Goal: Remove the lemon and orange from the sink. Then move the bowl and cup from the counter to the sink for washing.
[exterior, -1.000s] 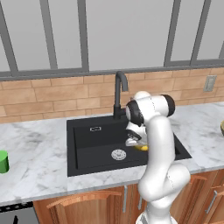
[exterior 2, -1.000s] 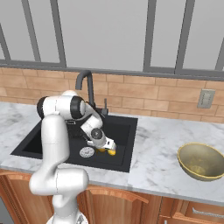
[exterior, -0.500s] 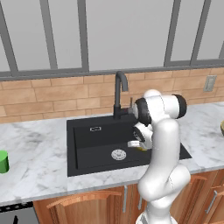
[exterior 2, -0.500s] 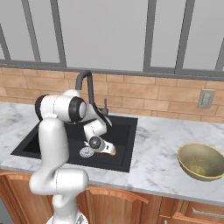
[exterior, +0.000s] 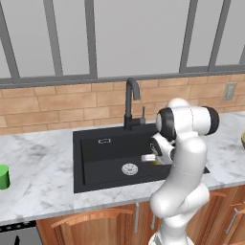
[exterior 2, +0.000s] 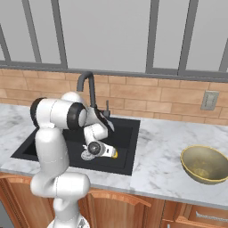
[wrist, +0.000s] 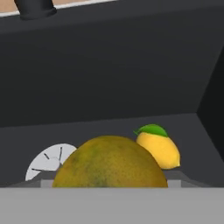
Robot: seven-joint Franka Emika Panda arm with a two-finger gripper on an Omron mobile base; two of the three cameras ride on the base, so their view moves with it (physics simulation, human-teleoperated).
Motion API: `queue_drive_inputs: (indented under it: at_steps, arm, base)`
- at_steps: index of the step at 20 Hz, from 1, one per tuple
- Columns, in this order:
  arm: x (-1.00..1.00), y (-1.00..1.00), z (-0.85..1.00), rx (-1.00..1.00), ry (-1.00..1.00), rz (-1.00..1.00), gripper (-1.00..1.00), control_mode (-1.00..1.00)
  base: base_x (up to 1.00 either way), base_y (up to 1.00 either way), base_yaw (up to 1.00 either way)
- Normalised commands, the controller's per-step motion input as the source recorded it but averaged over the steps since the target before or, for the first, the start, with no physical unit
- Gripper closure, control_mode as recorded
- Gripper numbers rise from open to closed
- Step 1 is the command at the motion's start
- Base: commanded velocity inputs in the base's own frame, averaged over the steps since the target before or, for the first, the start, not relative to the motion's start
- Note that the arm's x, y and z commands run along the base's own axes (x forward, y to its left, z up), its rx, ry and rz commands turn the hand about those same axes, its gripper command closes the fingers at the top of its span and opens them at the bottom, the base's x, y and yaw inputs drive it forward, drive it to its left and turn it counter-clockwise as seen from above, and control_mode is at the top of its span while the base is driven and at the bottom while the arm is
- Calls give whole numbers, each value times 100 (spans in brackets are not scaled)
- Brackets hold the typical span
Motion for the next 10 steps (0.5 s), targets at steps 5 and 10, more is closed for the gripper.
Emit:
queue_drive_inputs:
  at_steps: [5, 10]
  arm:
    - [-9, -13, 43, 0, 7, 6, 100, -100]
    - [-17, -13, 41, 1, 9, 7, 100, -100]
  base:
    - [0, 0, 0]
    - [0, 0, 0]
